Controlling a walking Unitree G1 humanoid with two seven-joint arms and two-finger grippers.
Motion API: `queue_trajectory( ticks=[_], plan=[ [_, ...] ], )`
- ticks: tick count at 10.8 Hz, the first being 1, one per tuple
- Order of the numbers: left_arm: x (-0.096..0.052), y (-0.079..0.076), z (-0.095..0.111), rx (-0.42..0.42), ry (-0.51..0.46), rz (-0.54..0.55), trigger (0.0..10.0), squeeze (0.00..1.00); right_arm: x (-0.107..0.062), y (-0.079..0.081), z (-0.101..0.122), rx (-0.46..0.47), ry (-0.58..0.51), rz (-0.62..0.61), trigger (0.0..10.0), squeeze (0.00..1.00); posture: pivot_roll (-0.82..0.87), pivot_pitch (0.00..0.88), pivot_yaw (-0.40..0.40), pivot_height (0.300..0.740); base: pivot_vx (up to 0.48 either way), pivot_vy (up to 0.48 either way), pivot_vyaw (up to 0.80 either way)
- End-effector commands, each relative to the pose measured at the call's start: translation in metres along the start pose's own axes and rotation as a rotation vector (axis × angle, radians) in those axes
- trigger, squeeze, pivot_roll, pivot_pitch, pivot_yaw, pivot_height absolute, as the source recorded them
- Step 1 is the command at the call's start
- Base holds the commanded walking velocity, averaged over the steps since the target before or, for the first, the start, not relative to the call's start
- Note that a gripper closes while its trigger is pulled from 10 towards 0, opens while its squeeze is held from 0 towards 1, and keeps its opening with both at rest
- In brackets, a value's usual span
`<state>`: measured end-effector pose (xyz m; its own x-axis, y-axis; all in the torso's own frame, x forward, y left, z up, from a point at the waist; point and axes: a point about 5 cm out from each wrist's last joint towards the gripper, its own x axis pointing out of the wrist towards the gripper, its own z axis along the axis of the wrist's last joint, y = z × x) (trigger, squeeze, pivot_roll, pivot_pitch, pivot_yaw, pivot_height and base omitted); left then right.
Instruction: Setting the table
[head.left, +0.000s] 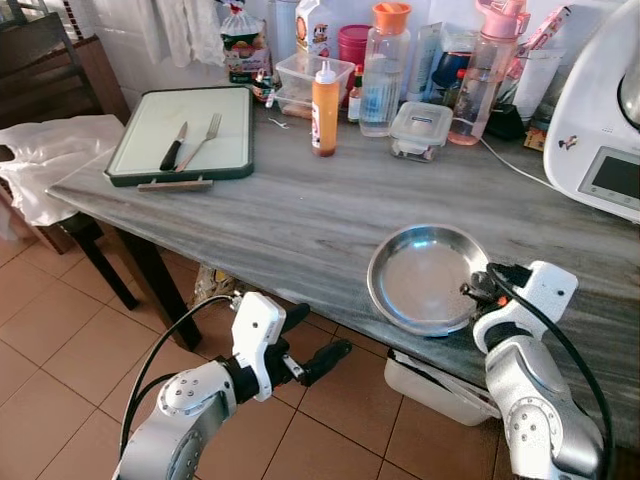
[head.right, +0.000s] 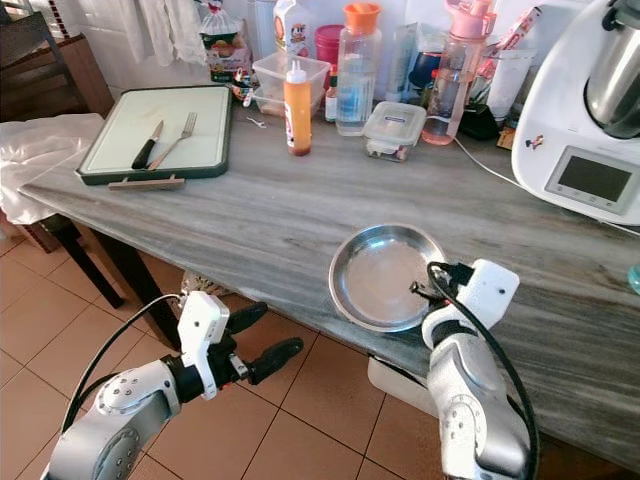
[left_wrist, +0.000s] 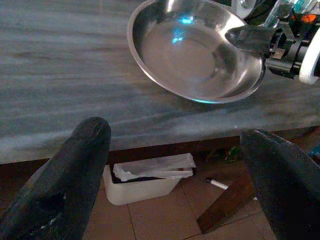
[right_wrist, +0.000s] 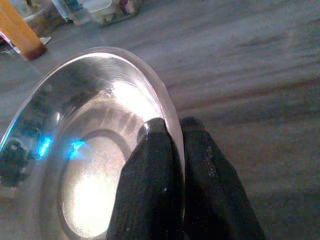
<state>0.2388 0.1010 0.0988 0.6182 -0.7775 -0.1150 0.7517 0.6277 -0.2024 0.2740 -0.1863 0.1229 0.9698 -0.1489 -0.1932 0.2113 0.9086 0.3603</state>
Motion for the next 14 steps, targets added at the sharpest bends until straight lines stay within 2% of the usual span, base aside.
queue_trajectory(
  ticks=[1, 4, 9, 10, 12, 14],
  plan=[
    [-0.001, -0.001, 0.001, 0.015, -0.003, 0.0, 10.0, 0.0, 0.0, 0.001, 0.001, 0.009, -0.01, -0.001, 10.0, 1.0, -0.05, 0.076, 0.011, 0.74, 0.0, 0.0, 0.0],
    [-0.001, 0.0, 0.001, 0.012, -0.004, 0.005, 10.0, 0.0, -0.002, -0.002, -0.004, 0.0, 0.006, -0.003, 10.0, 1.0, -0.05, 0.081, 0.012, 0.74, 0.0, 0.0, 0.0],
    [0.0, 0.001, 0.003, 0.017, -0.009, 0.013, 10.0, 0.0, 0.002, 0.0, 0.005, -0.003, -0.037, 0.009, 10.0, 1.0, -0.05, 0.077, 0.013, 0.74, 0.0, 0.0, 0.0],
    [0.0, 0.001, 0.005, 0.019, -0.013, 0.019, 10.0, 0.0, 0.002, 0.003, 0.01, -0.026, -0.065, 0.032, 10.0, 1.0, -0.04, 0.077, 0.012, 0.74, 0.0, 0.0, 0.0],
    [0.0, 0.002, 0.011, 0.026, -0.024, 0.026, 10.0, 0.0, -0.002, 0.014, 0.027, -0.164, -0.152, 0.12, 10.0, 1.0, -0.04, 0.068, 0.012, 0.74, 0.0, 0.0, 0.0],
    [0.0, 0.001, 0.015, 0.03, -0.031, 0.026, 10.0, 0.0, -0.002, 0.016, 0.037, -0.222, -0.197, 0.118, 10.0, 1.0, -0.04, 0.063, 0.01, 0.74, 0.0, 0.0, 0.0]
  ],
)
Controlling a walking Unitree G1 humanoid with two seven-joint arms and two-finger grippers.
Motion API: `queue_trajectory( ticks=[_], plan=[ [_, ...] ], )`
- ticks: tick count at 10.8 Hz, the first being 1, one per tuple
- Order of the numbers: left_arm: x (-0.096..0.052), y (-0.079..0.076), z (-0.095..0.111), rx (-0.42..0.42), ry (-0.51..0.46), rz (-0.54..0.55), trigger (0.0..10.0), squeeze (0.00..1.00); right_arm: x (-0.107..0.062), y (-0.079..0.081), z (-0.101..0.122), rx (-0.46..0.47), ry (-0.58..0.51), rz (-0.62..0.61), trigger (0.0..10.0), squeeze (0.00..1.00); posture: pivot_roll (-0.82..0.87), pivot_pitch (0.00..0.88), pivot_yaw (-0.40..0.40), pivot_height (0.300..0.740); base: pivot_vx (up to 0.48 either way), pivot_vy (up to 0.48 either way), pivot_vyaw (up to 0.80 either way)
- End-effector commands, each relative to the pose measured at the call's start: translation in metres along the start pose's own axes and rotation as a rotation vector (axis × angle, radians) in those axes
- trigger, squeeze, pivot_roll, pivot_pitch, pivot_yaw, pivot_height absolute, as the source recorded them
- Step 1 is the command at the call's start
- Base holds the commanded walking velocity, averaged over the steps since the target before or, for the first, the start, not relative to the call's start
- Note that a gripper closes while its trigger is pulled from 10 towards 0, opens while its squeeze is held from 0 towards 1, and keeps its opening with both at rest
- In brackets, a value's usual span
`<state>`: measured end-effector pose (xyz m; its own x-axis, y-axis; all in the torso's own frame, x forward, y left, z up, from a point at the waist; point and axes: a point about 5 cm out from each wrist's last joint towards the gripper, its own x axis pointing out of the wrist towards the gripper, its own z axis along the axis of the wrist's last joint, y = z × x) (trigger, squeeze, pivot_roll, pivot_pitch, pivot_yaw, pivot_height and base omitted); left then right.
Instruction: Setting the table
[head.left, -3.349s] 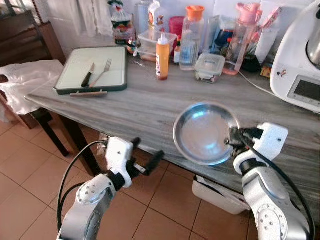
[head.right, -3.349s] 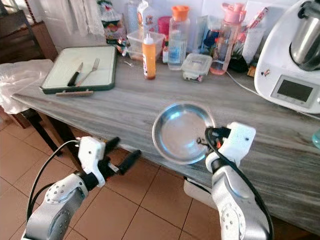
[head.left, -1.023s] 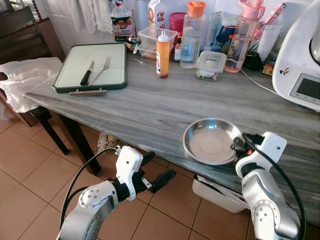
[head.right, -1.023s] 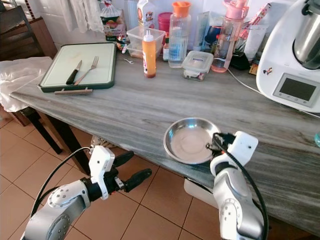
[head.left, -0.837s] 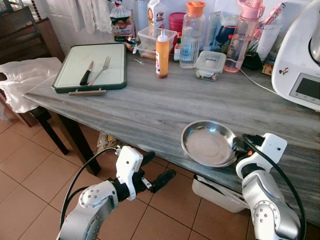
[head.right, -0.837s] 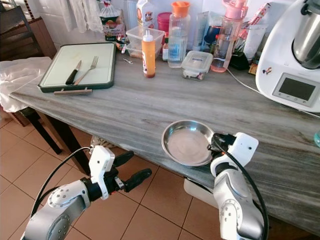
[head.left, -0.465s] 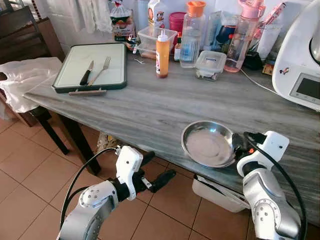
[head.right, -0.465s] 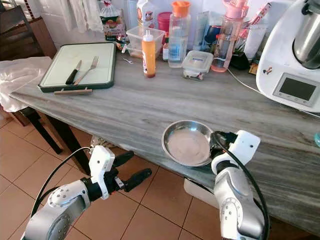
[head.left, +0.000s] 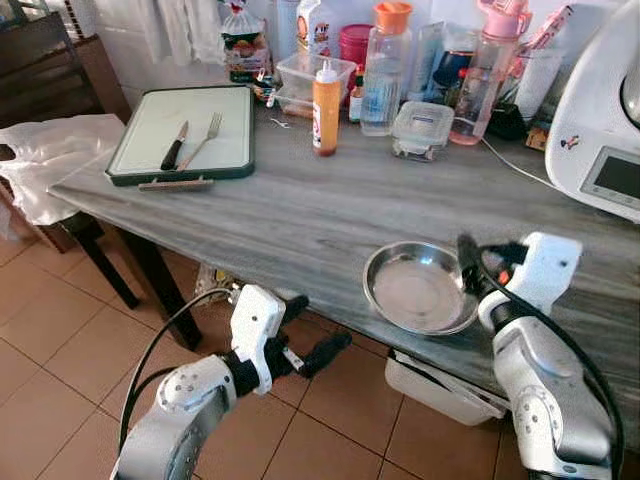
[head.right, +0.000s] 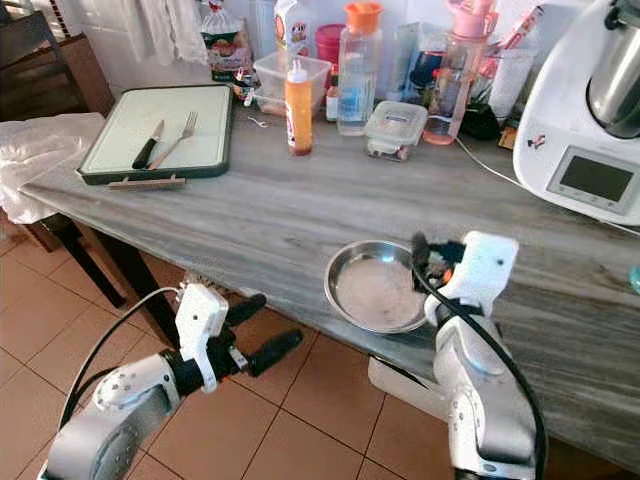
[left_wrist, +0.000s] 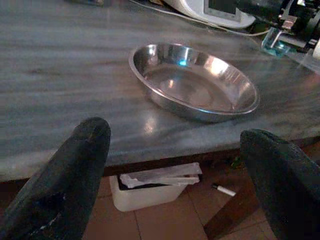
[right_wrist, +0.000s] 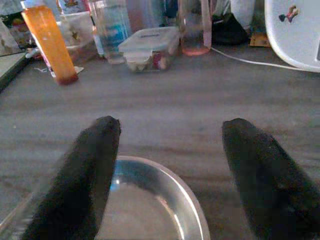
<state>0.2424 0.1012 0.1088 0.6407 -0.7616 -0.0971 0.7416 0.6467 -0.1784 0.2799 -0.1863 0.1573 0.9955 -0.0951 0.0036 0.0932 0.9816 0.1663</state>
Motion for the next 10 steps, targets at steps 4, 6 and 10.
queue_trajectory(
  ticks=[4, 6, 10],
  plan=[
    [-0.002, 0.017, 0.016, -0.017, -0.097, 0.178, 10.0, 0.0, -0.01, 0.005, 0.01, -0.16, -0.072, 0.058, 10.0, 1.0, -0.04, 0.059, 0.019, 0.74, 0.0, 0.0, 0.0],
    [-0.004, 0.021, 0.017, -0.026, -0.123, 0.26, 10.0, 0.0, -0.017, 0.003, 0.001, -0.195, -0.049, 0.075, 10.0, 1.0, -0.03, 0.06, 0.021, 0.74, 0.0, 0.0, 0.0],
    [-0.025, 0.049, 0.019, 0.084, -0.14, 0.617, 10.0, 0.0, -0.023, 0.003, -0.006, -0.182, -0.021, 0.133, 10.0, 1.0, -0.02, 0.055, 0.021, 0.74, 0.0, 0.0, 0.0]
  ],
)
